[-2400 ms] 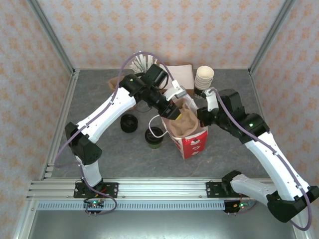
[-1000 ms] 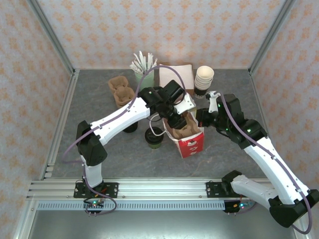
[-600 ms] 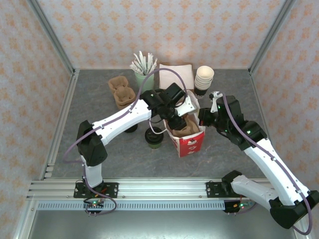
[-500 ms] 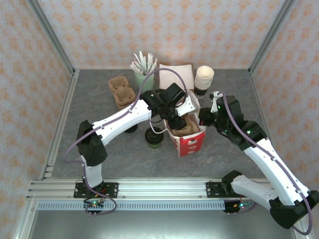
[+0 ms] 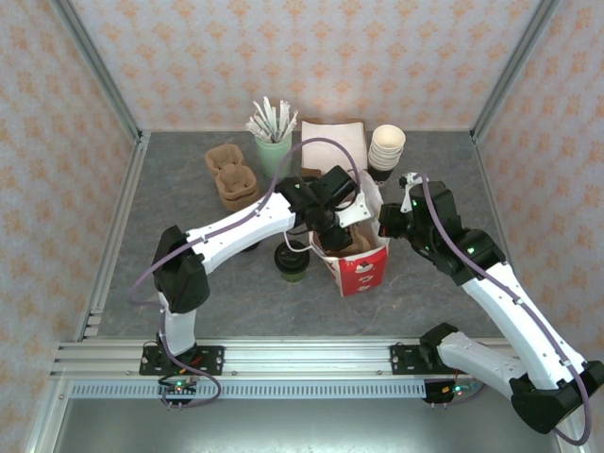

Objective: Pack the takeout coffee

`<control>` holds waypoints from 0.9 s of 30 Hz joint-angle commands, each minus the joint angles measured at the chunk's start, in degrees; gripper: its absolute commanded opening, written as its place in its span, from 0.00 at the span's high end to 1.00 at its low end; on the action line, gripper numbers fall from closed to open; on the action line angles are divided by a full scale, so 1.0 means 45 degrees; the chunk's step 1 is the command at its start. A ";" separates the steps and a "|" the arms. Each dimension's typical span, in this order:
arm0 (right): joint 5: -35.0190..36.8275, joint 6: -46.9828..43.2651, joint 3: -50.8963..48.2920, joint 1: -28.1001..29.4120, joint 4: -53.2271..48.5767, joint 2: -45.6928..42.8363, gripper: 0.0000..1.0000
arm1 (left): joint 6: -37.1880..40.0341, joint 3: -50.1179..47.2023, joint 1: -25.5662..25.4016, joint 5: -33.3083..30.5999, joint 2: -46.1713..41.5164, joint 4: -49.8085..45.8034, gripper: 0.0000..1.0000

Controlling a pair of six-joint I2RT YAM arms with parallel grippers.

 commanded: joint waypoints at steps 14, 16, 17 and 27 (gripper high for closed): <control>0.0724 -0.0131 -0.0051 0.0069 0.0010 -0.0200 1.00 | 0.0605 0.0711 -0.0343 -0.0359 0.1449 -0.0484 0.69; 0.0810 -0.0177 -0.0071 0.0057 -0.0005 -0.0196 1.00 | 0.0657 0.0770 -0.0362 -0.0293 0.1529 -0.0506 0.69; 0.0886 -0.0201 -0.0072 0.0059 -0.0024 -0.0198 1.00 | 0.0694 0.0793 -0.0386 -0.0253 0.1557 -0.0494 0.69; 0.1258 -0.0492 -0.0013 0.0069 -0.0259 -0.0179 1.00 | 0.0907 0.1143 -0.0499 -0.0153 0.2312 -0.0674 0.69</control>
